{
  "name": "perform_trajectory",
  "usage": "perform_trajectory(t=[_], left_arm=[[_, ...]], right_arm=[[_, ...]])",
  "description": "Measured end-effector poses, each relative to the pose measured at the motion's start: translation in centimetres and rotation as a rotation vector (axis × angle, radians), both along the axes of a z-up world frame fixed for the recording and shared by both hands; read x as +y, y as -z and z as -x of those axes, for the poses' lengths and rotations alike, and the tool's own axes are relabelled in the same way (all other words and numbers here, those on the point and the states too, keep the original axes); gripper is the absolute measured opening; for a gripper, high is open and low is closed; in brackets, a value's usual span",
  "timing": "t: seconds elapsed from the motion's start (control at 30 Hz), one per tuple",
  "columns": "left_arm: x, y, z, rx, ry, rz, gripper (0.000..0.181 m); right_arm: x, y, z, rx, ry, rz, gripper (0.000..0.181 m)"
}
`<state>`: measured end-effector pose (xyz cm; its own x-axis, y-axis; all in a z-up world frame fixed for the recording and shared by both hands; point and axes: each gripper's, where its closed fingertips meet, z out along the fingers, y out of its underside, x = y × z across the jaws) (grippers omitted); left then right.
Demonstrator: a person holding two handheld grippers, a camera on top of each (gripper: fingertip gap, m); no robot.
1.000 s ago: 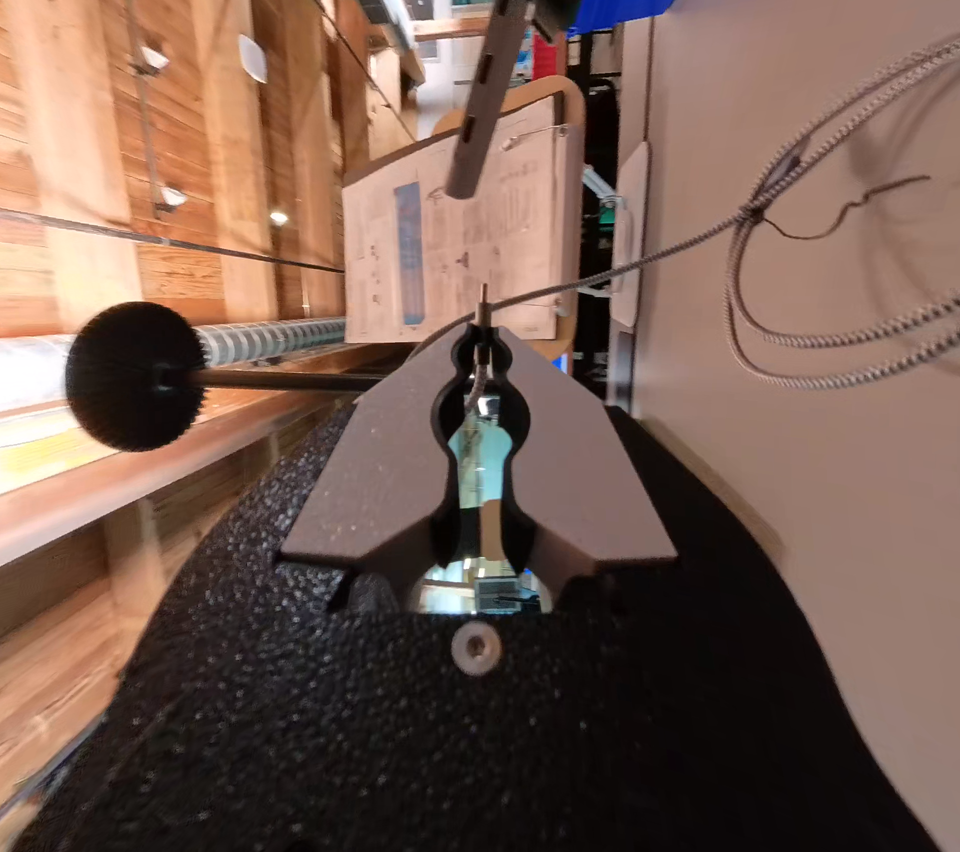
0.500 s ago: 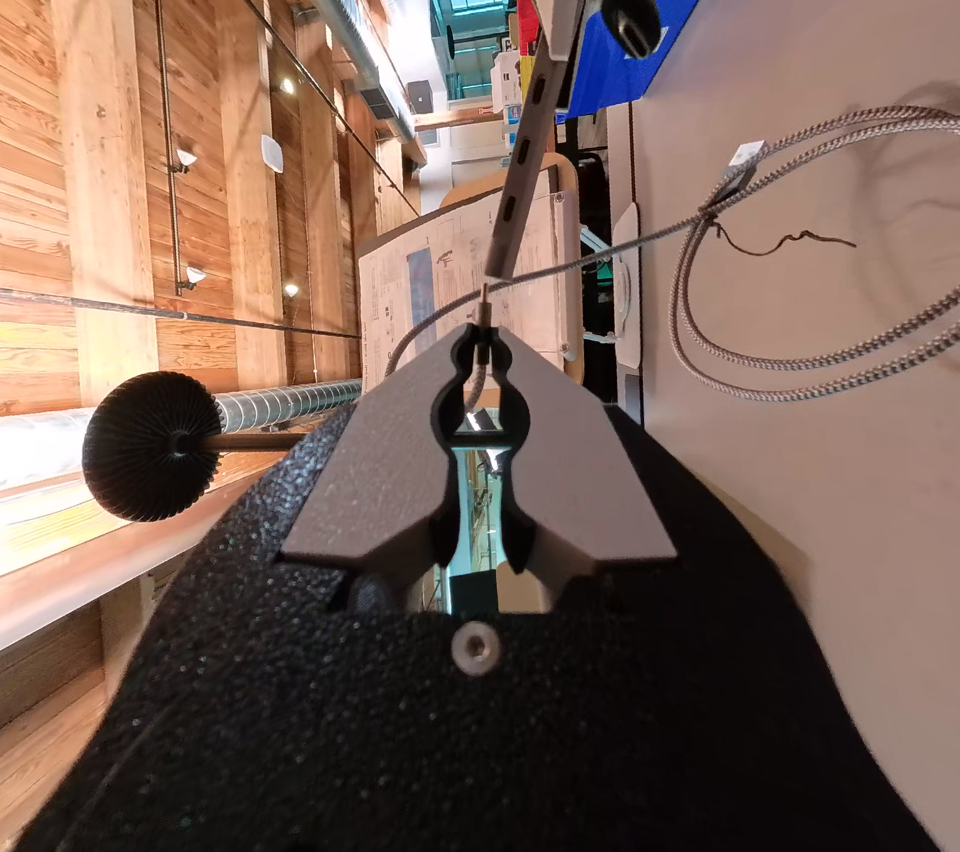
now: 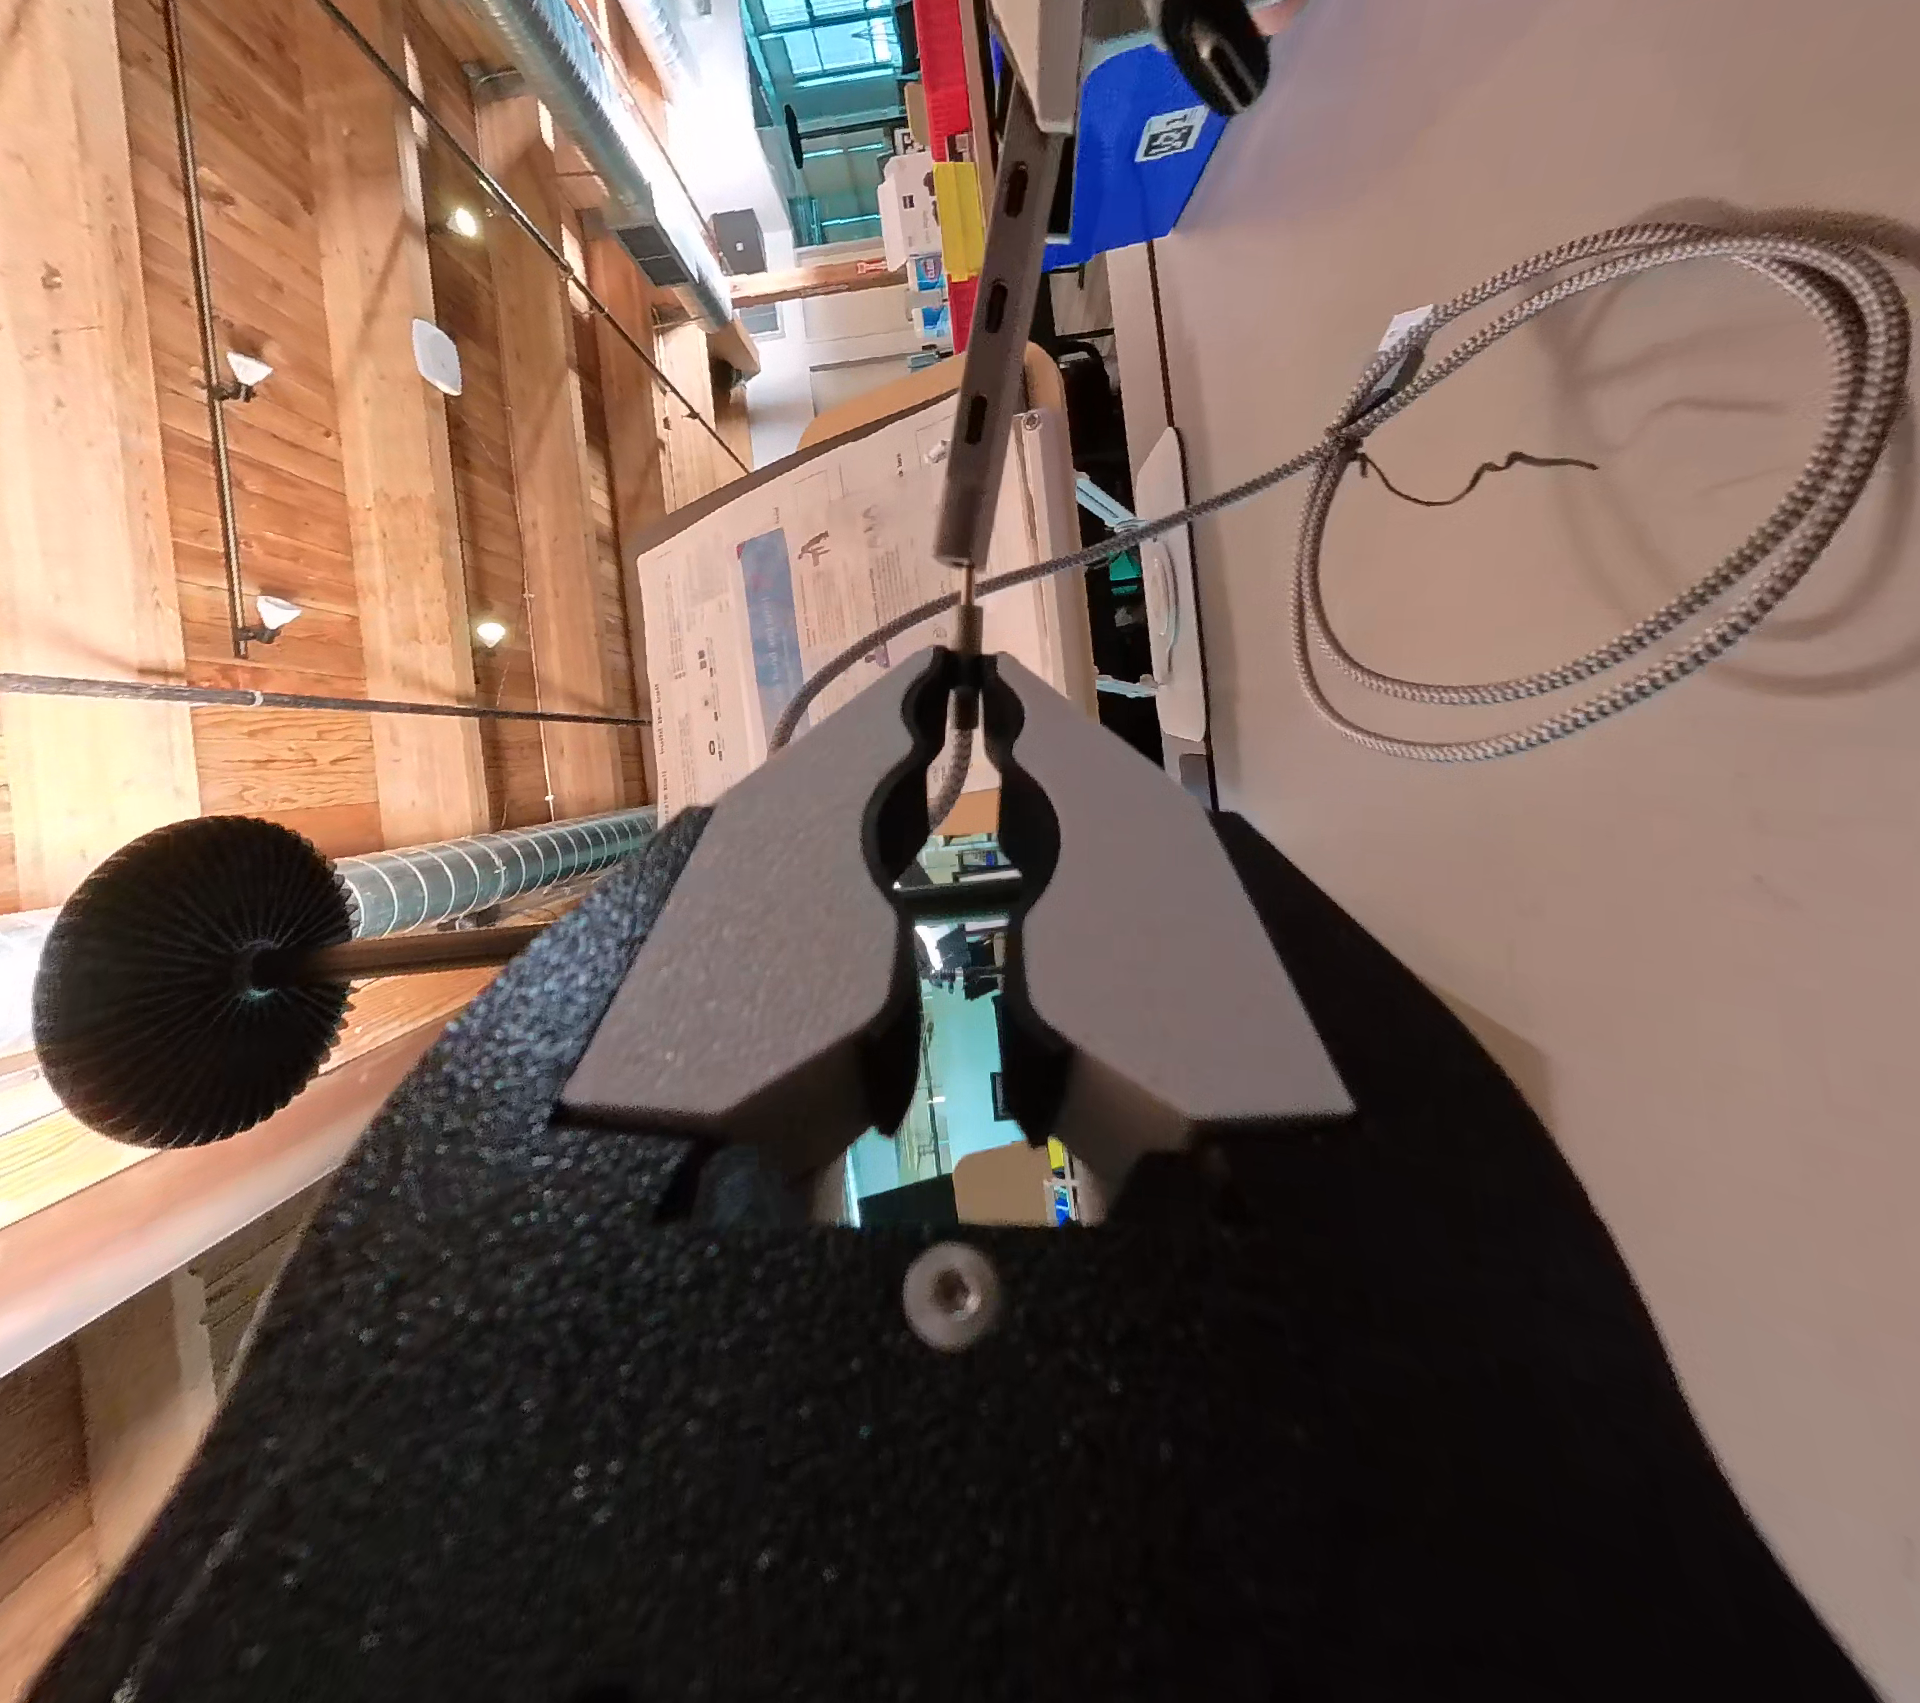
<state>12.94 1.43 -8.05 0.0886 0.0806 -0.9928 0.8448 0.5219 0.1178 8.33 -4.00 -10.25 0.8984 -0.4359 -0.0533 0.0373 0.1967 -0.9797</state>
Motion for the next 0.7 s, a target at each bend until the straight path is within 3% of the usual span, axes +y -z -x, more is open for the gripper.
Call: perform_trajectory(t=[0.7], left_arm=[[-0.04, 0.28, 0.96, 0.027, -0.005, -0.046, 0.003]], right_arm=[[0.21, 0.39, 0.31, 0.016, -0.024, 0.033, 0.023]])
